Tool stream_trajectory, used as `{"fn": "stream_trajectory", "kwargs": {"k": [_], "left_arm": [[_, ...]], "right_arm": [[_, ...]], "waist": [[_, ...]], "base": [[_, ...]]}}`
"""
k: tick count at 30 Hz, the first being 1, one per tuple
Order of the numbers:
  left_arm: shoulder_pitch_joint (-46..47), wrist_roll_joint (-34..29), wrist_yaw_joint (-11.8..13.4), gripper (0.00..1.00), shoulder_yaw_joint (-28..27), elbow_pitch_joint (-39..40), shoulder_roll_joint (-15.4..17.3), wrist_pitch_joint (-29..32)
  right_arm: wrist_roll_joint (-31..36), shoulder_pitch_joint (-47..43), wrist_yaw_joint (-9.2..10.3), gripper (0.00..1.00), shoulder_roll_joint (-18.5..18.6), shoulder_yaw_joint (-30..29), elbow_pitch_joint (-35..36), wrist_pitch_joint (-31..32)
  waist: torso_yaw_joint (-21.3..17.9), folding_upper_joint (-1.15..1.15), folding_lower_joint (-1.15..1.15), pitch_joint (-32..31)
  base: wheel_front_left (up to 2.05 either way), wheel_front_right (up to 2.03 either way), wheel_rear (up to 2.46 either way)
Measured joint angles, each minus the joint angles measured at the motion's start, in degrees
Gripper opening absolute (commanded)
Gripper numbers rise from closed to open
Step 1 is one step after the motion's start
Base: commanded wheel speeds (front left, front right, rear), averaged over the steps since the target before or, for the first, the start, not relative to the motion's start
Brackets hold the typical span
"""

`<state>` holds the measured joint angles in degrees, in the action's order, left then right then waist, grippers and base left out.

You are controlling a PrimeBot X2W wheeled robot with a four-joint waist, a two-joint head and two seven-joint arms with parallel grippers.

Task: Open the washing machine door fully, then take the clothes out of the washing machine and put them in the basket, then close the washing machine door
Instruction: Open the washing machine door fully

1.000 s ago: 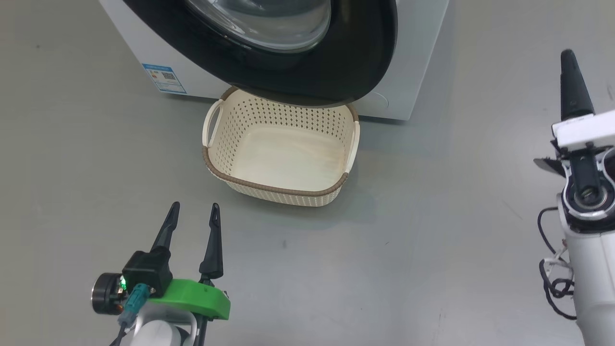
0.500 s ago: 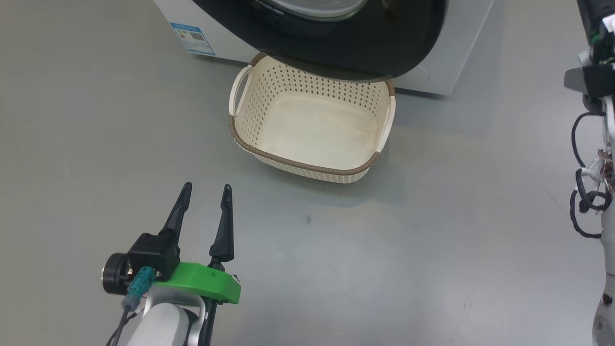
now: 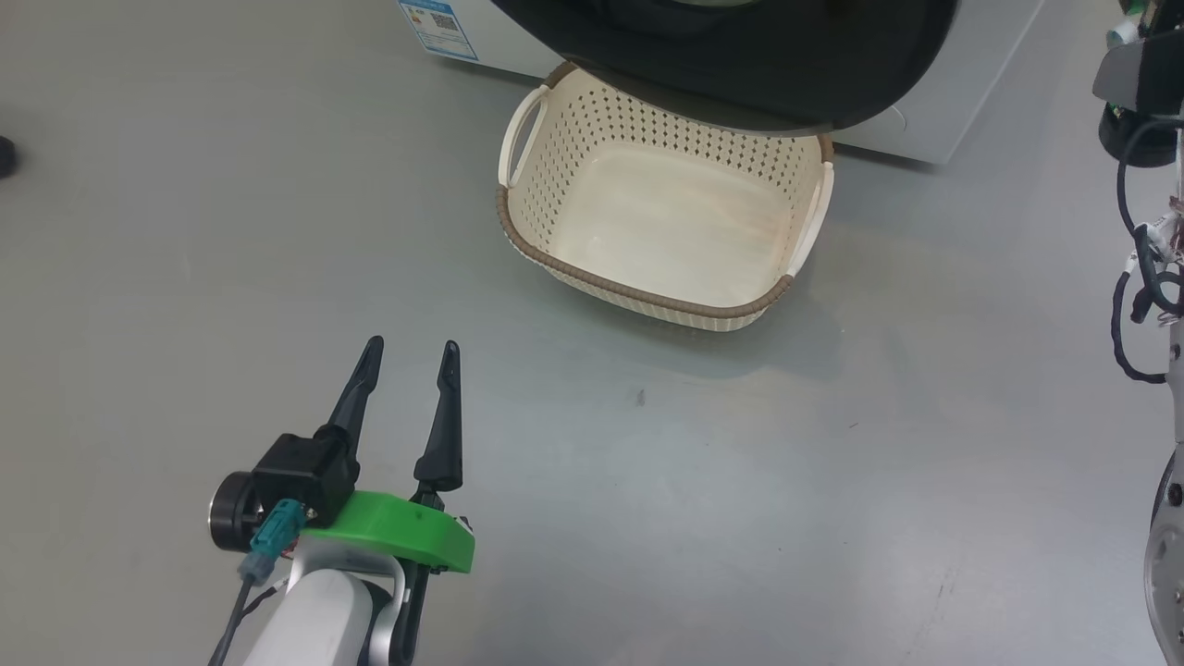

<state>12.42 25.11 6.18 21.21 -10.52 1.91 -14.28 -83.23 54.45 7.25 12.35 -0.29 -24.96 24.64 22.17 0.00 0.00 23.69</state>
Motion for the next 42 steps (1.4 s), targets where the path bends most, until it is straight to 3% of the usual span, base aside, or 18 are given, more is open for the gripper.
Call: {"fn": "stream_trajectory", "kwargs": {"k": [18,42], "left_arm": [[0.26,1.12,0.02,1.0,0.73,-0.15,-0.03,0.0],[0.43,1.1,0.08,1.0,0.47,-0.75,-0.07,0.0]], "right_arm": [[-1.13,7.37,0.0,0.0,-1.38,1.15,-13.59,6.1],[-1.22,9.92,0.0,0.0,-1.35,2.8,-20.92,11.07]], "waist": [[2.8,0.0,0.0,0.69],[2.43,0.0,0.0,-0.85]], "base": [[0.0,0.0,0.0],[0.0,0.0,0.0]]}}
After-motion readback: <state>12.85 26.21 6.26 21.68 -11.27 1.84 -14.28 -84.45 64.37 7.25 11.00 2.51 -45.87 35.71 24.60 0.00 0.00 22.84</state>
